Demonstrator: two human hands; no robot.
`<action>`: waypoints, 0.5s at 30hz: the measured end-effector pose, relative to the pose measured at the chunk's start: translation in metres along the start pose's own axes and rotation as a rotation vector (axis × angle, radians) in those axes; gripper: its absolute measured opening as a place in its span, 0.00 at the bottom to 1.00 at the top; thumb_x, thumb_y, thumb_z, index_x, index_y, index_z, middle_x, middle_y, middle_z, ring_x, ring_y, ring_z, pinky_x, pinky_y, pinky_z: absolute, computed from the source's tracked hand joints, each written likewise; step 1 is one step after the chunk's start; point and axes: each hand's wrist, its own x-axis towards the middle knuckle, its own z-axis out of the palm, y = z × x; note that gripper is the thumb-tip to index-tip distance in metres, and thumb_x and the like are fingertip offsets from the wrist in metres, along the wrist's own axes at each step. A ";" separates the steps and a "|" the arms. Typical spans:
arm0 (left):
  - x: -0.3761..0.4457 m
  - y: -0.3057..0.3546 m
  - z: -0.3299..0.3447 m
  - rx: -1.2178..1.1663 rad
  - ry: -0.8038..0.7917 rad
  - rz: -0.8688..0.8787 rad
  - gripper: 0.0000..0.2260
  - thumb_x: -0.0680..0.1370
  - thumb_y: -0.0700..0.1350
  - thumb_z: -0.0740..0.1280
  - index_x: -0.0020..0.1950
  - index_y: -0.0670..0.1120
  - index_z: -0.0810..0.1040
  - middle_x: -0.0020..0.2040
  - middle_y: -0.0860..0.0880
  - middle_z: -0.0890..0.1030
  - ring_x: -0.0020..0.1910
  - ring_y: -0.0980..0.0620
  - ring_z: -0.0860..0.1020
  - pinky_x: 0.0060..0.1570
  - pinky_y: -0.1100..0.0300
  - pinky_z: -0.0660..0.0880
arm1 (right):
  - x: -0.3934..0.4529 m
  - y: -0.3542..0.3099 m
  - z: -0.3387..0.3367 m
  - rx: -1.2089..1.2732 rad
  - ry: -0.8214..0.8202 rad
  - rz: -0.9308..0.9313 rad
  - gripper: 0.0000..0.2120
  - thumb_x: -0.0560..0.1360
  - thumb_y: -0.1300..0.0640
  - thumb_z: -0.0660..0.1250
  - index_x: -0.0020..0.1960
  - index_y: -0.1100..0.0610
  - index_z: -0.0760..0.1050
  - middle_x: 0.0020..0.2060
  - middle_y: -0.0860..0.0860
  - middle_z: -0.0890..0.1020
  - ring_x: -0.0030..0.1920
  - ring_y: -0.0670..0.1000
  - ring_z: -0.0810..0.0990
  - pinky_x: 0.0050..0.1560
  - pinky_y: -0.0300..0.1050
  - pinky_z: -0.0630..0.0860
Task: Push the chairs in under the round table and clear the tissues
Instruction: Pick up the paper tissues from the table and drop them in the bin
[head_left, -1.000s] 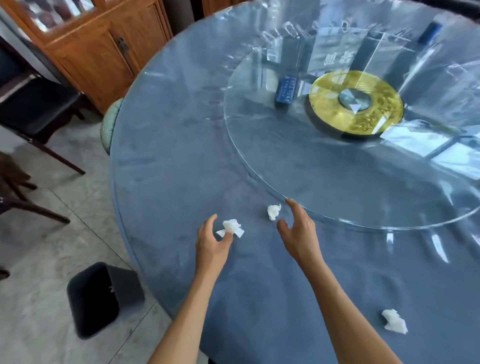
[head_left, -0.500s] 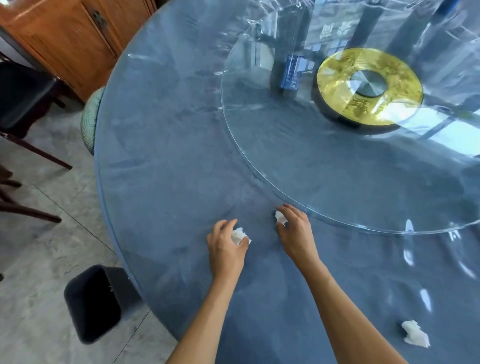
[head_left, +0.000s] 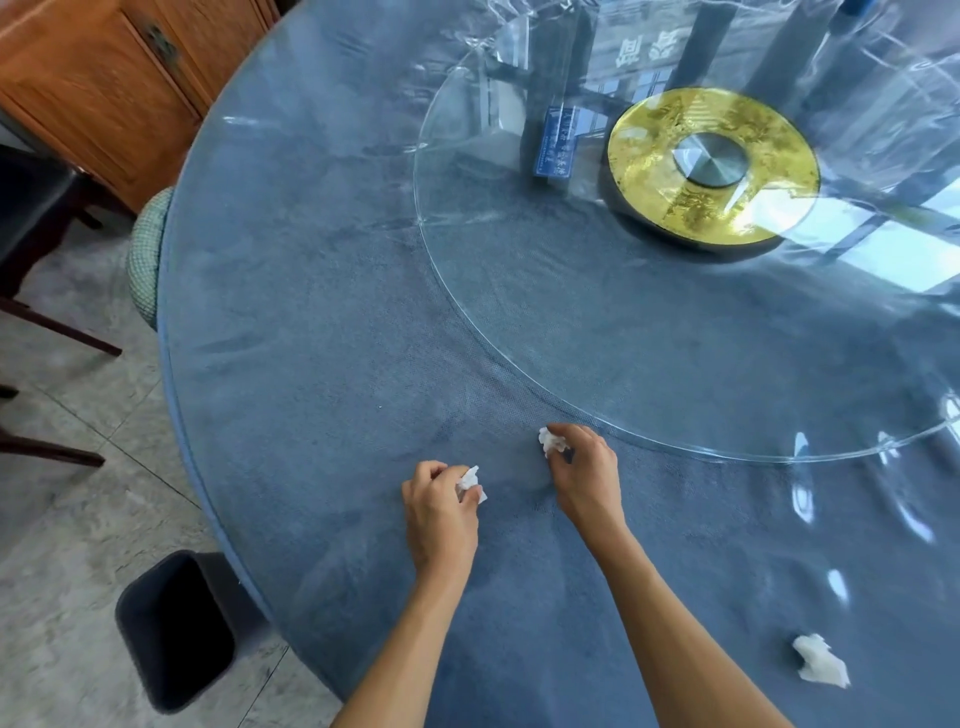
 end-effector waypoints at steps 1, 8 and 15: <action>0.000 0.001 -0.001 -0.009 -0.018 -0.010 0.10 0.72 0.39 0.75 0.53 0.47 0.85 0.49 0.52 0.74 0.50 0.48 0.73 0.42 0.59 0.70 | -0.002 -0.001 -0.002 0.039 0.012 0.026 0.13 0.75 0.65 0.67 0.58 0.56 0.81 0.48 0.48 0.82 0.50 0.52 0.78 0.50 0.35 0.68; -0.002 0.012 -0.006 -0.203 -0.057 -0.038 0.09 0.73 0.35 0.72 0.52 0.43 0.85 0.46 0.46 0.77 0.39 0.53 0.75 0.40 0.77 0.66 | -0.015 -0.006 -0.021 0.251 0.064 0.192 0.11 0.77 0.57 0.67 0.59 0.53 0.81 0.49 0.48 0.84 0.46 0.43 0.81 0.40 0.23 0.70; -0.012 0.045 -0.018 -0.407 -0.056 -0.048 0.09 0.75 0.38 0.70 0.53 0.47 0.85 0.47 0.47 0.79 0.45 0.52 0.79 0.44 0.66 0.74 | -0.033 -0.018 -0.052 0.372 0.130 0.204 0.09 0.77 0.58 0.67 0.55 0.52 0.82 0.46 0.47 0.84 0.42 0.38 0.81 0.39 0.24 0.70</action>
